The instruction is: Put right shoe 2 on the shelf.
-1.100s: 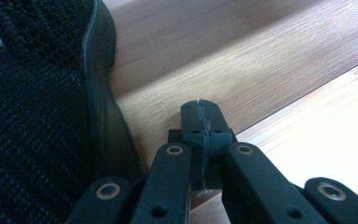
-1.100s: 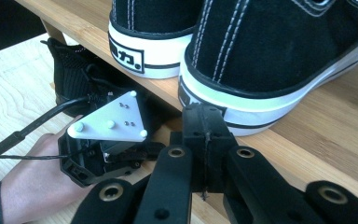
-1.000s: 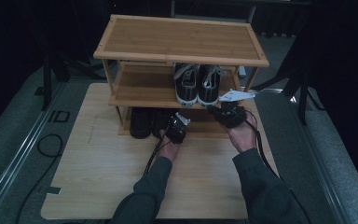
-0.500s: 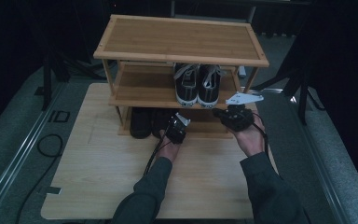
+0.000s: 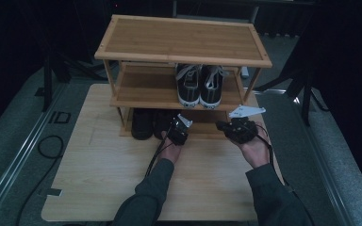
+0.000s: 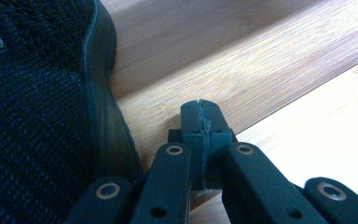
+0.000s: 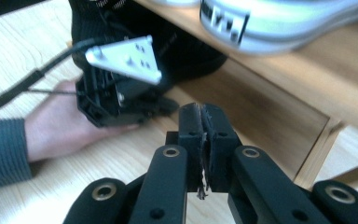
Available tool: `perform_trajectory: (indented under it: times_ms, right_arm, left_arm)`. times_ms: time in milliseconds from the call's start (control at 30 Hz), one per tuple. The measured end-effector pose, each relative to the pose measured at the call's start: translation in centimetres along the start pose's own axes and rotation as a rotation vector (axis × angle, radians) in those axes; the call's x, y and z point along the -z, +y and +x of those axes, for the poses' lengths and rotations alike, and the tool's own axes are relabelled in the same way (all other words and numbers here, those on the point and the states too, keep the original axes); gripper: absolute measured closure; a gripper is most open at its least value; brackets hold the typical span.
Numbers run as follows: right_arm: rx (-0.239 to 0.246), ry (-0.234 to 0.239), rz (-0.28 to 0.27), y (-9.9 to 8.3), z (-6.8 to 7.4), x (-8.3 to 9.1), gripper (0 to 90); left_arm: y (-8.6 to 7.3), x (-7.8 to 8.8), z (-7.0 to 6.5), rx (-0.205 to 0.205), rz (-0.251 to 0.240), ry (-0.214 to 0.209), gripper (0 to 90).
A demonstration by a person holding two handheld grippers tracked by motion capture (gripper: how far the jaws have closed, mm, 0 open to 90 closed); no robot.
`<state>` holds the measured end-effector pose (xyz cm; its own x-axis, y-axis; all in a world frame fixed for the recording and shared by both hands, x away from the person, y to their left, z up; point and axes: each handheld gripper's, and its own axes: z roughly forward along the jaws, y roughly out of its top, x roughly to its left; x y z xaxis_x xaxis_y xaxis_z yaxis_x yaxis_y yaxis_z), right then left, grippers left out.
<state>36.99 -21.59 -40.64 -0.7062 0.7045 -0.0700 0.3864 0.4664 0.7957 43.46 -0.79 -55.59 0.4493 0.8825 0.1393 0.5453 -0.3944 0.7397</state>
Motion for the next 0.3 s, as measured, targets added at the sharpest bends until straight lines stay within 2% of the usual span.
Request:
perform_trajectory:
  times_ms: [300]
  right_arm:
    - [-0.067, 0.015, 0.044, -3.3, -0.4, -1.2, 86.9]
  left_arm:
    - [0.0, 0.0, 0.0, -0.004, -0.002, 0.005, 89.8]
